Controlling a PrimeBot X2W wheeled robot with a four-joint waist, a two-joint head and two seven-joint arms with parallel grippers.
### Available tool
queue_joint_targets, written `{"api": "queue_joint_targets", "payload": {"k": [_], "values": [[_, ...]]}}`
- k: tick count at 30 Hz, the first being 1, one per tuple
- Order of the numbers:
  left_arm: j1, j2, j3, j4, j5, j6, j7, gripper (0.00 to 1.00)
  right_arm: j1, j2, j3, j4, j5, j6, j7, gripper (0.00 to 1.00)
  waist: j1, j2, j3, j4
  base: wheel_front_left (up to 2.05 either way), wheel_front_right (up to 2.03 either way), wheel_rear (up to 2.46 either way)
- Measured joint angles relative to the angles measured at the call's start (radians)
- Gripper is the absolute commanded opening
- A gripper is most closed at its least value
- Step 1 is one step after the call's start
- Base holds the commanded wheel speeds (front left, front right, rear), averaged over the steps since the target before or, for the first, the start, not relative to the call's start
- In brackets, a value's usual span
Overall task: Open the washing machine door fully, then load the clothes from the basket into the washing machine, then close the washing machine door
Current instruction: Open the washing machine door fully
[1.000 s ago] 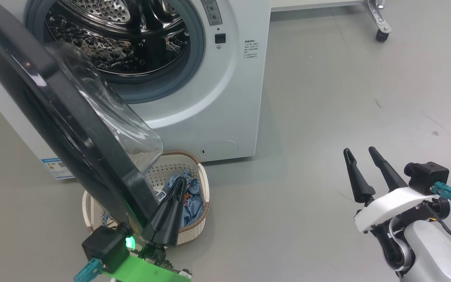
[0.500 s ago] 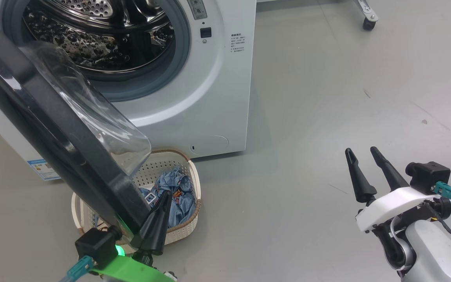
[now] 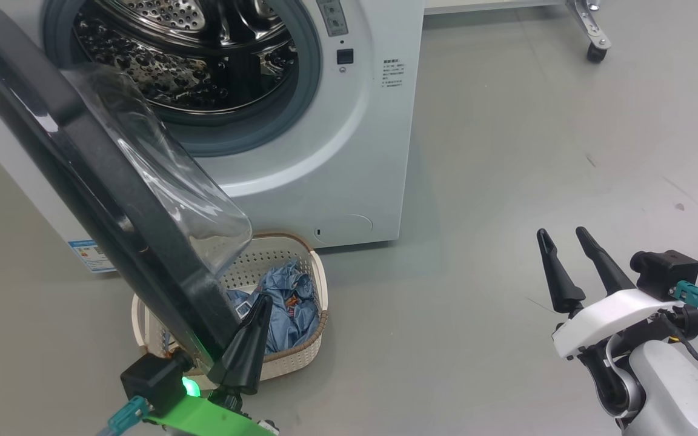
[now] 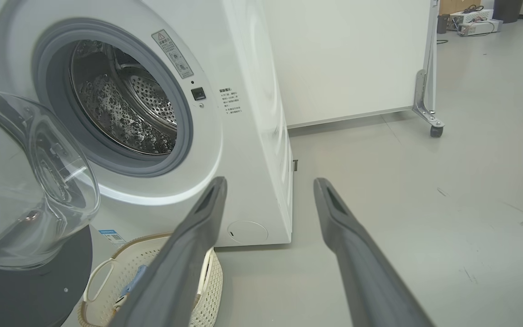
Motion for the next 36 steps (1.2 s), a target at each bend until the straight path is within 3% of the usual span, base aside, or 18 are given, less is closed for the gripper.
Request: {"api": "queue_joint_targets", "payload": {"k": [19, 36], "values": [[0.006, 0.011, 0.014, 0.012, 0.0, 0.002, -0.009, 0.0, 0.005, 0.003, -0.003, 0.002, 0.0, 0.0, 0.0, 1.0, 0.0, 0.0, -0.024, 0.107, 0.0, 0.0, 0.0], [0.03, 0.034, 0.042, 0.002, 0.002, 0.031, -0.012, 0.0, 0.021, 0.008, -0.007, 0.002, 0.0, 0.0, -0.002, 1.0, 0.0, 0.0, -0.033, 0.19, 0.0, 0.0, 0.0]]}}
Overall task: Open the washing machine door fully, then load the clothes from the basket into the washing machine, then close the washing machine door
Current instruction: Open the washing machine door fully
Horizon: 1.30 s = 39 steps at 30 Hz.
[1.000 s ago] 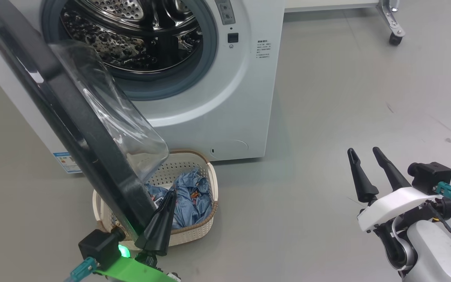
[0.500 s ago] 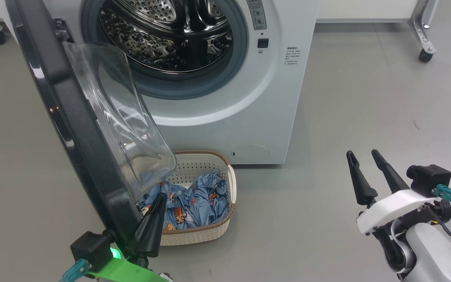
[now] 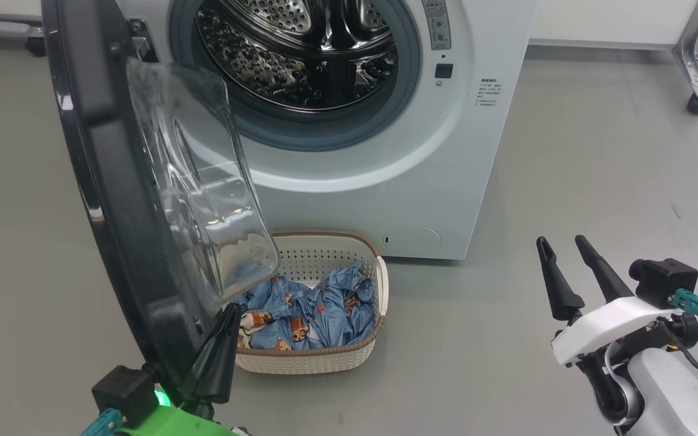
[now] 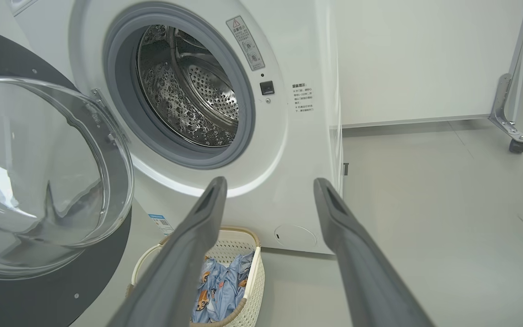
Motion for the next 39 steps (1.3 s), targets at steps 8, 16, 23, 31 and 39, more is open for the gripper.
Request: {"api": "queue_joint_targets", "payload": {"k": [8, 16, 23, 31, 39], "values": [[0.022, 0.026, 0.04, -0.015, 0.0, 0.02, 0.0, 0.0, 0.0, 0.001, -0.001, -0.001, 0.0, 0.0, 0.0, 1.0, 0.0, 0.0, 0.003, 0.031, 0.0, 0.0, 0.0], [0.033, 0.055, 0.095, -0.012, -0.009, 0.055, 0.002, 0.0, 0.0, 0.012, 0.008, -0.001, 0.0, 0.0, 0.0, 1.0, 0.0, 0.0, 0.005, 0.047, 0.0, 0.0, 0.0], [0.03, 0.092, 0.168, -0.008, -0.016, 0.083, 0.015, 0.0, 0.0, 0.012, 0.007, -0.001, 0.0, 0.0, 0.0, 1.0, 0.0001, 0.0, 0.013, 0.055, 0.0, 0.0, 0.0], [0.021, 0.132, 0.218, -0.009, -0.018, 0.106, 0.037, 0.0, 0.0, 0.012, 0.013, -0.002, 0.0, 0.0, 0.0, 1.0, 0.0001, 0.0, 0.025, 0.064, 0.0, 0.0, 0.0], [0.011, 0.187, 0.271, -0.013, -0.018, 0.124, 0.074, 0.0, -0.001, 0.012, 0.016, -0.005, 0.0, 0.0, 0.0, 1.0, 0.0, 0.0, 0.038, 0.072, 0.0, 0.0, 0.0]]}}
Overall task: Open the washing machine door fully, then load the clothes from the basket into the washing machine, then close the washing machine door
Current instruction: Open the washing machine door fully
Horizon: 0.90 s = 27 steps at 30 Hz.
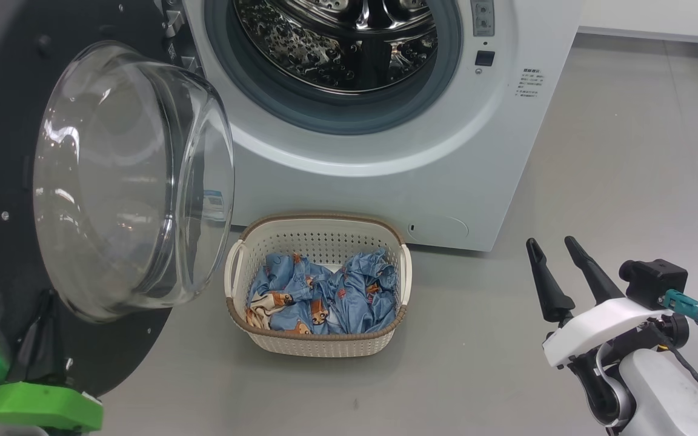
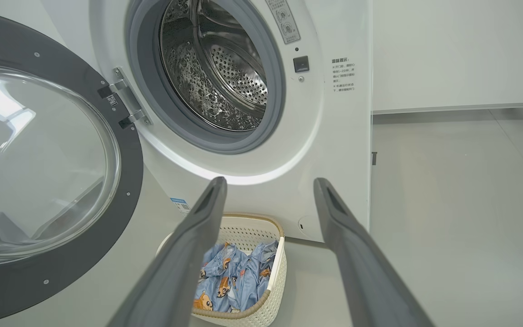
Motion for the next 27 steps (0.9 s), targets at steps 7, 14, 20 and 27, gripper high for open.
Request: {"api": "queue_joint_targets", "payload": {"k": [7, 14, 20, 27], "values": [[-0.012, 0.036, 0.044, 0.014, -0.013, 0.008, 0.033, 0.0, -0.002, 0.007, 0.001, -0.003, 0.0, 0.0, 0.0, 1.0, 0.0, 0.0, 0.016, 0.006, 0.0, 0.0, 0.0], [-0.021, 0.075, 0.076, 0.037, -0.054, 0.007, 0.068, 0.0, -0.014, 0.008, -0.003, -0.007, 0.0, 0.0, 0.0, 1.0, 0.0, 0.0, 0.036, 0.01, 0.0, 0.0, 0.0], [-0.045, 0.097, 0.113, 0.063, -0.074, 0.003, 0.095, 0.0, -0.019, 0.012, -0.007, -0.008, 0.0, 0.0, 0.0, 1.0, 0.0, 0.0, 0.046, 0.018, 0.0, 0.0, 0.0], [-0.096, 0.153, 0.142, 0.118, -0.108, -0.016, 0.137, 0.0, -0.031, 0.015, -0.005, -0.012, 0.0, 0.0, 0.0, 1.0, 0.0, 0.0, 0.073, 0.027, 0.0, 0.0, 0.0]]}}
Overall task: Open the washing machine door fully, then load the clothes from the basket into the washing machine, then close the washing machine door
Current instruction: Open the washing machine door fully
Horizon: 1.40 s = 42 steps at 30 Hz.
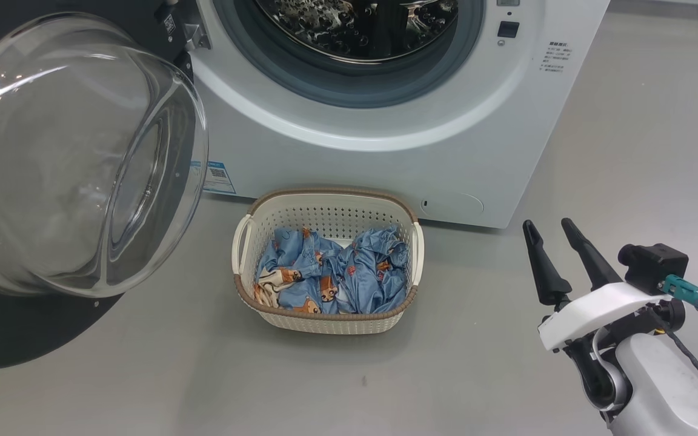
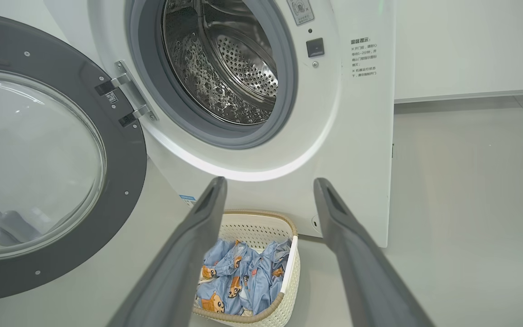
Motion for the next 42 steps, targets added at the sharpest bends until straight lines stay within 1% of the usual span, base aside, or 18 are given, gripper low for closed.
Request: {"api": "queue_joint_targets", "payload": {"k": [8, 20, 40, 42], "values": [[-0.063, 0.036, -0.003, 0.067, -0.007, -0.026, 0.049, 0.0, -0.016, 0.007, -0.01, -0.004, 0.0, 0.0, 0.0, 1.0, 0.0, 0.0, 0.022, 0.012, 0.0, 0.0, 0.0], [-0.152, 0.082, 0.018, 0.173, -0.015, -0.026, 0.093, 0.0, -0.034, 0.019, -0.008, -0.005, 0.0, 0.0, 0.0, 1.0, 0.0, 0.0, 0.044, 0.02, 0.0, 0.0, 0.0], [-0.242, 0.084, -0.011, 0.267, -0.015, -0.044, 0.1, 0.0, -0.051, 0.02, -0.011, -0.002, 0.0, 0.0, 0.0, 1.0, 0.0, 0.0, 0.054, 0.031, 0.0, 0.0, 0.0], [-0.245, 0.083, -0.012, 0.273, -0.015, -0.052, 0.1, 0.0, -0.051, 0.02, -0.011, -0.002, 0.0, 0.0, 0.0, 1.0, 0.0, 0.0, 0.053, 0.033, 0.0, 0.0, 0.0]]}}
